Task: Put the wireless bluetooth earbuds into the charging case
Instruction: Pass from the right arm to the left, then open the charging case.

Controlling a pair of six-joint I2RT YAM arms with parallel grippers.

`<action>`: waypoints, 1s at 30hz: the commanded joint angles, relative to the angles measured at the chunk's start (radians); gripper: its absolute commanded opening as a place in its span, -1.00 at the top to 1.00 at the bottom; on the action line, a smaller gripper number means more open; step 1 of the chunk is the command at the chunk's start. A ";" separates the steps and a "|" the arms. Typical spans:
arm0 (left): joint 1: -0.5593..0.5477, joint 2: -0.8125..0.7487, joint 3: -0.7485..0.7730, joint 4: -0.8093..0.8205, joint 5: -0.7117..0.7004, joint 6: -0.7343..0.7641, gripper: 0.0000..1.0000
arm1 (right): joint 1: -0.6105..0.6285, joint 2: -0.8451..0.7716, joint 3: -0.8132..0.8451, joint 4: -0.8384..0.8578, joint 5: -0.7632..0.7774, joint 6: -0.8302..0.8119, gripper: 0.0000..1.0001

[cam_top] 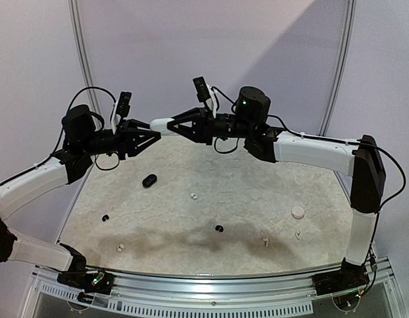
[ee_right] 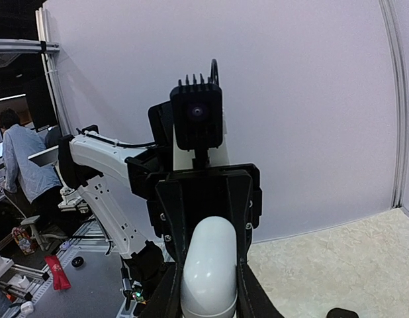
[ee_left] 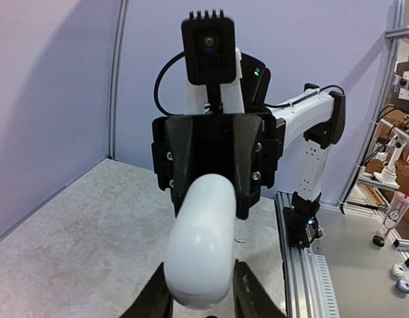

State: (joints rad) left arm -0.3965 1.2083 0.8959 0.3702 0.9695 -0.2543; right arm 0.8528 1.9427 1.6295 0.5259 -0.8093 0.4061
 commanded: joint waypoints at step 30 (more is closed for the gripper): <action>-0.064 -0.057 0.084 -0.523 -0.152 0.599 1.00 | 0.013 0.032 0.137 -0.410 0.216 -0.216 -0.12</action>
State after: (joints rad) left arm -0.4168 1.1851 0.9554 0.0059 0.8326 0.1570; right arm 0.8619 1.9465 1.7004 0.2283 -0.6655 0.2192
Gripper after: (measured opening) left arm 0.234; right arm 0.571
